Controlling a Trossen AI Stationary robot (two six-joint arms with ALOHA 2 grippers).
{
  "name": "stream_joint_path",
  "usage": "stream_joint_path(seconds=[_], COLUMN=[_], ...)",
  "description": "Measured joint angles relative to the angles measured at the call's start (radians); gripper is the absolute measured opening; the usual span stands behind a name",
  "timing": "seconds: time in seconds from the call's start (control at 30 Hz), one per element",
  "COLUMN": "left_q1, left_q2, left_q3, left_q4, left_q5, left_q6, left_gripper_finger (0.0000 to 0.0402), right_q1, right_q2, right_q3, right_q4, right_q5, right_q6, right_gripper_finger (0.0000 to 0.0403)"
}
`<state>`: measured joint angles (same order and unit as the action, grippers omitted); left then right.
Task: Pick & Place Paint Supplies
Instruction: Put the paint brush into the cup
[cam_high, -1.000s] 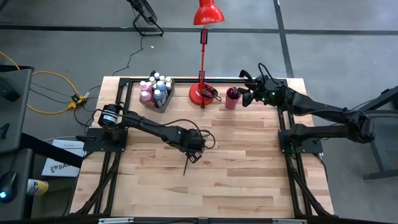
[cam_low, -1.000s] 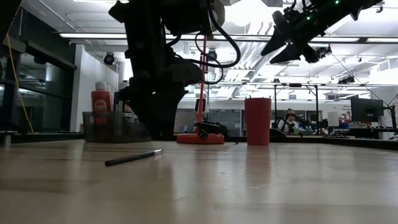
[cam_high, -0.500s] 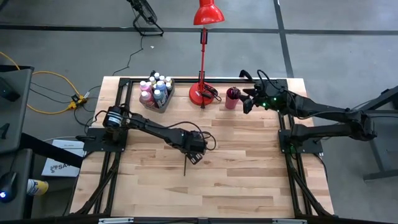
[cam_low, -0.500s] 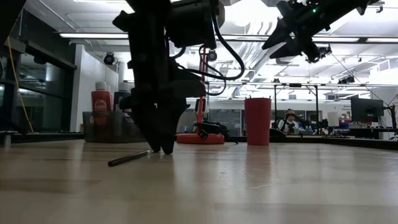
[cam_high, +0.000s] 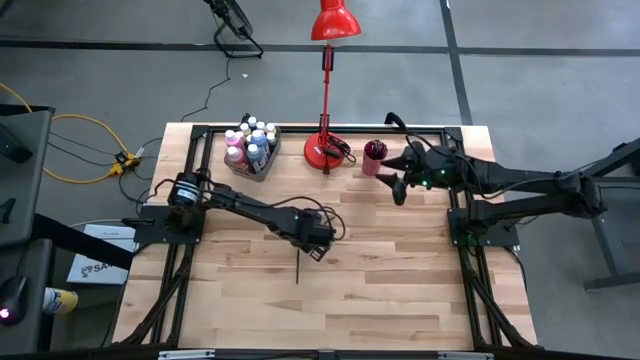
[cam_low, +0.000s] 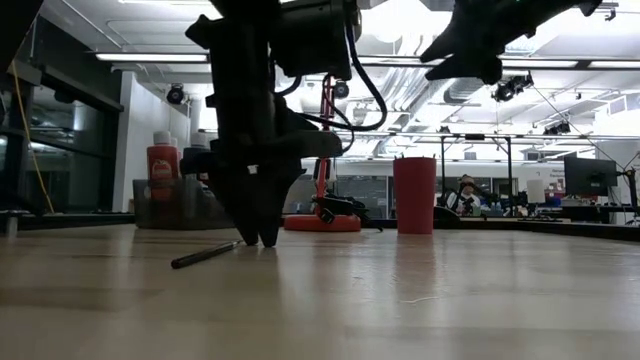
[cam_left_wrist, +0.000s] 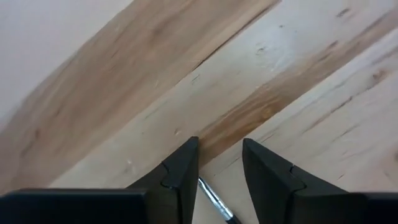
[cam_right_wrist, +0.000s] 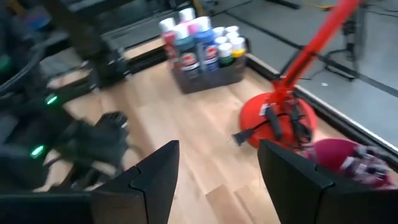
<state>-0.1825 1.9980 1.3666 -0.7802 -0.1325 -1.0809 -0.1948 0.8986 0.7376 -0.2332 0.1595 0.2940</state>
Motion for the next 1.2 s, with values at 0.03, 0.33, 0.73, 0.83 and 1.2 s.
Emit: stream_joint_path(seconds=[0.03, 0.33, 0.73, 0.83, 1.2], left_q1=[0.000, -0.002, -0.008, -0.021, -0.161], left_q2=[0.001, 0.005, 0.003, 0.002, 0.000], left_q3=[0.008, 0.106, 0.140, 0.140, 0.140], left_q4=[-0.012, -0.275, -0.293, -0.277, -0.155], left_q5=[0.002, 0.024, 0.101, 0.164, 0.322], left_q6=[-0.026, -0.192, -0.007, 0.149, -0.034], left_gripper_finger=[0.0119, 0.0138, 0.0139, 0.0139, 0.0139], right_q1=[0.006, 0.015, 0.014, 0.014, 0.014], right_q2=[0.000, -0.008, -0.011, -0.011, -0.011], right_q3=[0.000, 0.000, 0.000, 0.000, 0.000], right_q4=[-0.003, -0.029, -0.043, -0.065, -0.127], right_q5=[-0.017, -0.133, -0.144, -0.164, -0.170], right_q6=[-0.010, -0.054, -0.089, -0.089, -0.089], right_gripper_finger=[0.0212, 0.0212, 0.0212, 0.0212, 0.0212])
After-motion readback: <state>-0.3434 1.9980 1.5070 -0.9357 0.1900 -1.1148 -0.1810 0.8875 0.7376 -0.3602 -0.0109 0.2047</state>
